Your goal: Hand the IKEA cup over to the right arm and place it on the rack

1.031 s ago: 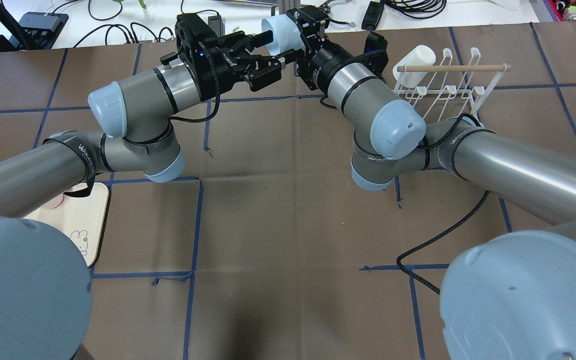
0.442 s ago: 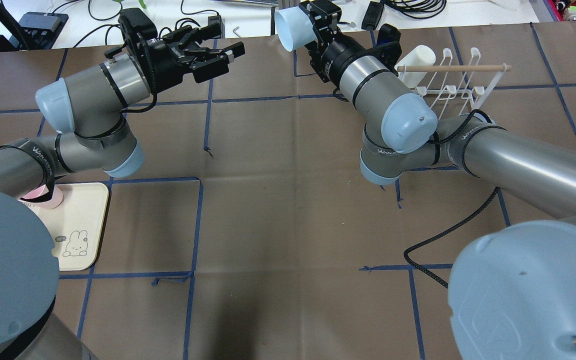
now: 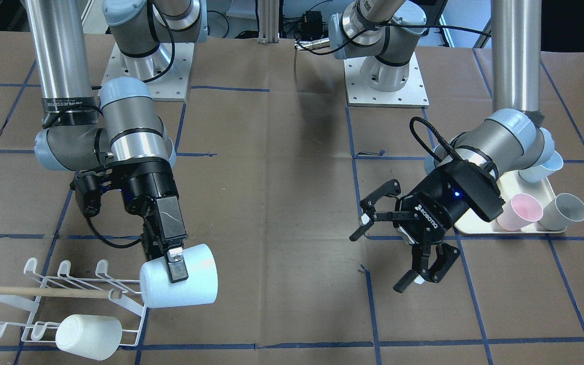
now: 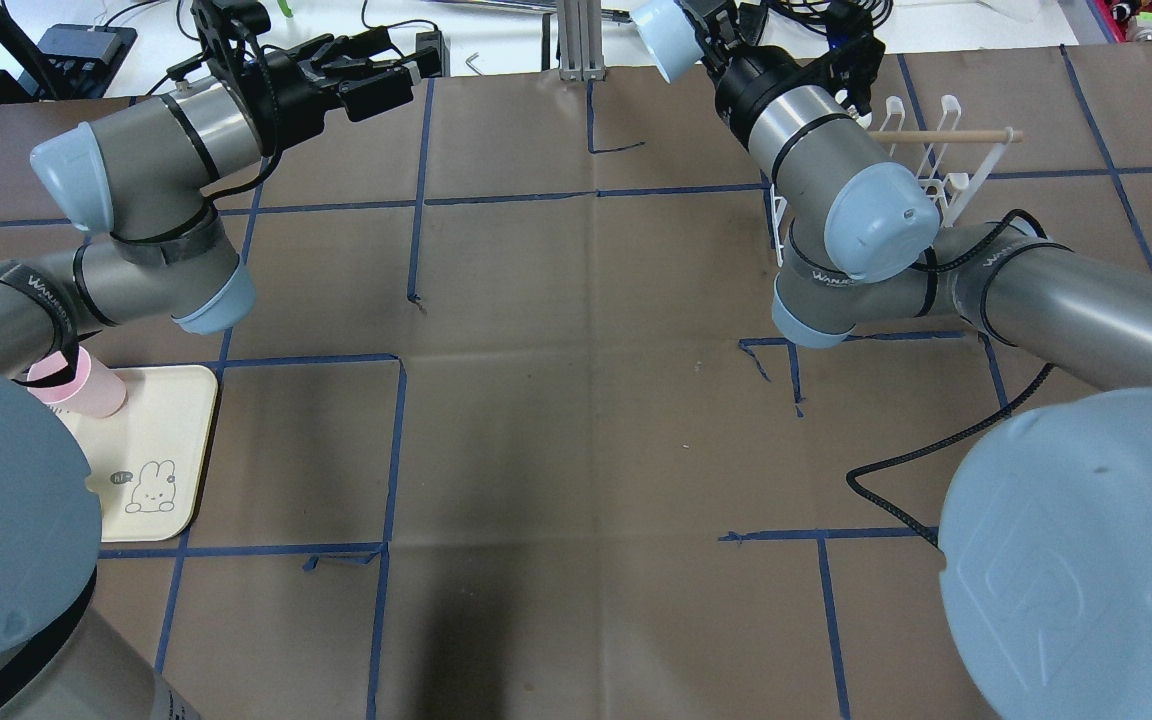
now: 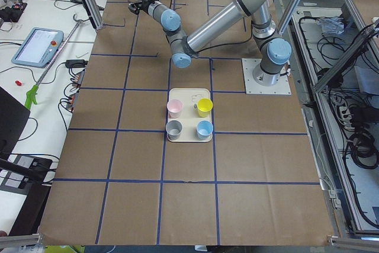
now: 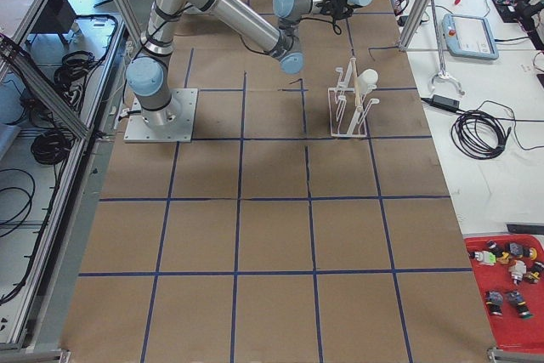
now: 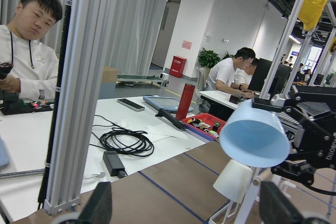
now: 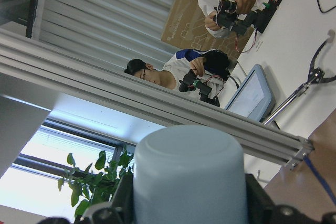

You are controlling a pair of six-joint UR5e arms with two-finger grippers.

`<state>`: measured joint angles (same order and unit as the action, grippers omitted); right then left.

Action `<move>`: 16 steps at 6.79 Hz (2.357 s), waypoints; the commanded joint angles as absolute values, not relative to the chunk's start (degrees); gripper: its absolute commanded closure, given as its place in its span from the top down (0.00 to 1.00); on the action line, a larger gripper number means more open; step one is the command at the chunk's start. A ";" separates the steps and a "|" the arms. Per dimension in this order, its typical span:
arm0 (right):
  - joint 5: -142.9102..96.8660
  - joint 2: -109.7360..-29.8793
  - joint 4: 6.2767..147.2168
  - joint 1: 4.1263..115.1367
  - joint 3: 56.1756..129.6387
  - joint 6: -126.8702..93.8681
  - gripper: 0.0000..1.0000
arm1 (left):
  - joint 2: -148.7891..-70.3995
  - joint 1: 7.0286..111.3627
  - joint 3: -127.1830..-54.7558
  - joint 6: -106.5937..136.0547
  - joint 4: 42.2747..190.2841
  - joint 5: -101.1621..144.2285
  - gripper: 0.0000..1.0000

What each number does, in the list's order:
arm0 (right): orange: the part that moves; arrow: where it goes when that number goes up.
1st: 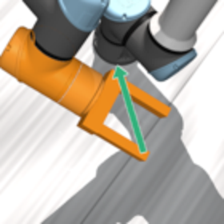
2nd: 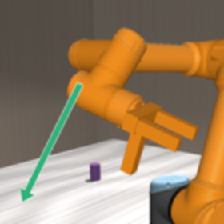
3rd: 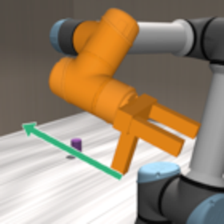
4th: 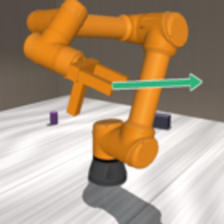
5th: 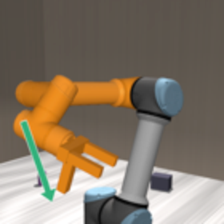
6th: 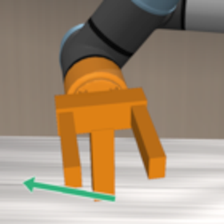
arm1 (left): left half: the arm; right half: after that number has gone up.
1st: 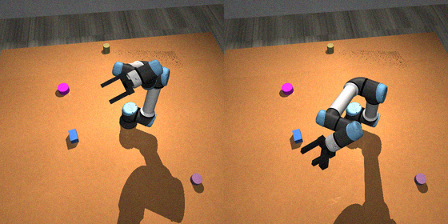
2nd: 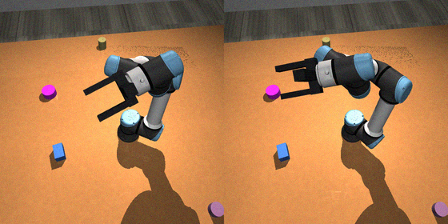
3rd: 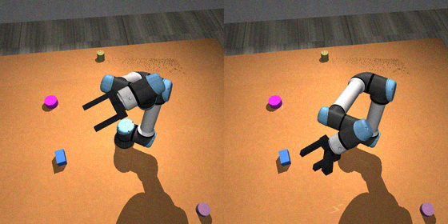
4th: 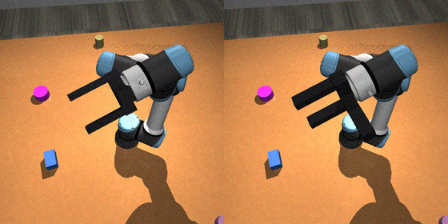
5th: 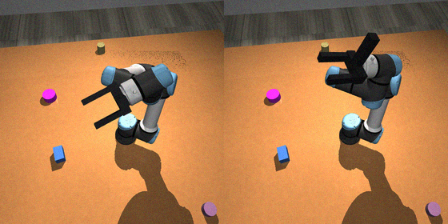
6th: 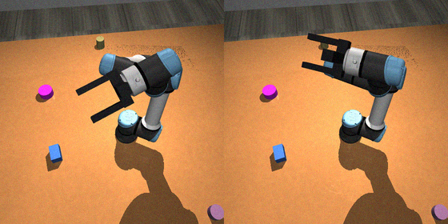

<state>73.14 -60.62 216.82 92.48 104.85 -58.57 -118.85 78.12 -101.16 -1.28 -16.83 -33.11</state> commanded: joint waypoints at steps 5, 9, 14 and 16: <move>78.59 -62.93 212.28 77.10 105.38 -14.45 0.14 | -113.49 87.54 -89.48 -1.14 41.73 -82.76 0.99; 77.44 -61.62 202.32 70.40 104.59 -3.70 0.11 | -103.65 87.54 -82.54 1.05 80.35 -88.31 0.98; 76.55 -55.47 202.85 70.84 102.13 1.76 0.10 | -97.83 87.71 -85.07 0.88 84.46 -88.07 1.00; 76.73 -54.58 202.85 71.28 102.30 1.76 0.10 | -97.65 87.71 -85.25 0.88 84.46 -88.33 1.00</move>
